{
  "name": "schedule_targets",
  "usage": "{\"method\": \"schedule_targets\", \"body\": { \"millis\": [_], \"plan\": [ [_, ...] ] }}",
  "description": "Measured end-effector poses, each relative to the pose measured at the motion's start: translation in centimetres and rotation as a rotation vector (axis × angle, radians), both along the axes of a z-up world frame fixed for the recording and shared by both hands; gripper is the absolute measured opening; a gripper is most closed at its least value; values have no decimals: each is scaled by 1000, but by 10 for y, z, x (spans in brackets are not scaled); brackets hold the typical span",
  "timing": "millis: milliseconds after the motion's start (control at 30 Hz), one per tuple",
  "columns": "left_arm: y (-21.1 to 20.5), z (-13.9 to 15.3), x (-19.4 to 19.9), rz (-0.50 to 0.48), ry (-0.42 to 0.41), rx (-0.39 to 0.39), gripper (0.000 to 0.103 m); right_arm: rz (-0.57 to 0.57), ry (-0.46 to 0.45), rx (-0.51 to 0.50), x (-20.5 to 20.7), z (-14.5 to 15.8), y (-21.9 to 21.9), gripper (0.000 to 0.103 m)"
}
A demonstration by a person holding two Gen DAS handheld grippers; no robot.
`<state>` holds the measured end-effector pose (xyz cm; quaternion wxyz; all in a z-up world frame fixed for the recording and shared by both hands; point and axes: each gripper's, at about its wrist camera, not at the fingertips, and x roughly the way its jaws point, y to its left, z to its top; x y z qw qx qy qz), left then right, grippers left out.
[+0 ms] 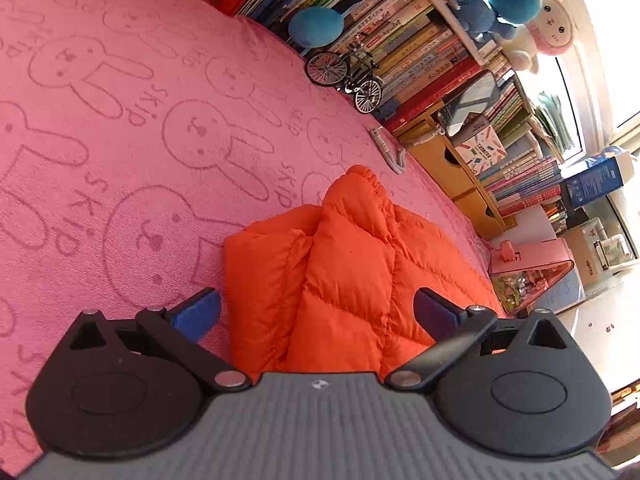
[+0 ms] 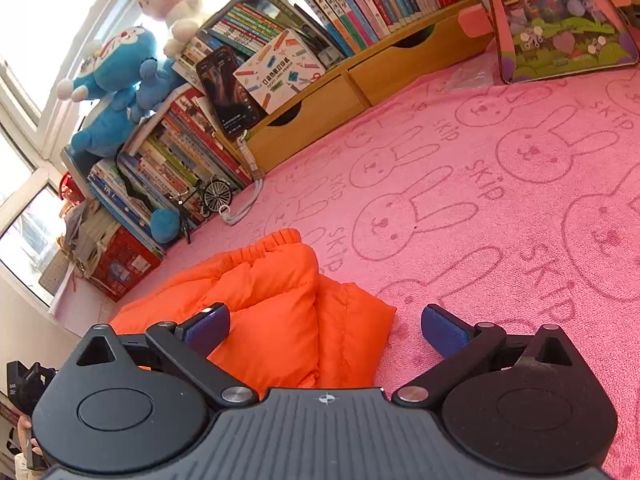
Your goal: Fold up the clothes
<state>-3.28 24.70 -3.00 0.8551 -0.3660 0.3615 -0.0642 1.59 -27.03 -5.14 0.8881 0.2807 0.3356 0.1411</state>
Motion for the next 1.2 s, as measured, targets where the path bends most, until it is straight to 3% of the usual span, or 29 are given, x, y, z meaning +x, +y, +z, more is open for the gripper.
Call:
{"method": "schedule_targets", "body": {
  "millis": [167,267,433,533,667,800,867,933,967,1000,1100,1200],
  "plan": [
    [-24,15,-31,-152,-98,21,103,28,-62,19,-34,10,-2,102],
    [-37,4,-36,-185,-73,28,103,46,-82,12,-50,10,1,89],
    [-38,-11,-47,-191,-65,-13,90,129,-69,-75,-74,6,17,75],
    [-34,-15,-57,-185,-60,-25,85,163,-34,-69,-87,-2,15,64],
    [-34,-23,-68,-195,-30,-1,85,220,-23,-37,-110,-14,12,50],
    [-36,-28,-76,-209,-21,-1,84,268,-4,-10,-125,-18,6,47],
    [-32,-26,-75,-196,-22,-9,84,252,6,22,-124,-17,-1,50],
    [-22,-25,-70,-162,-36,-48,85,218,-8,76,-113,-14,-8,72],
    [-15,-26,-66,-142,-47,-75,85,200,-16,103,-107,-12,-12,91],
    [-8,-27,-60,-124,-57,-103,87,183,-23,130,-101,-10,-15,97],
    [14,-31,-36,-81,-70,-190,90,131,-41,203,-82,-6,-25,101],
    [22,-38,-8,-64,-42,-195,92,105,-19,188,-45,-8,-21,101]
  ]
}}
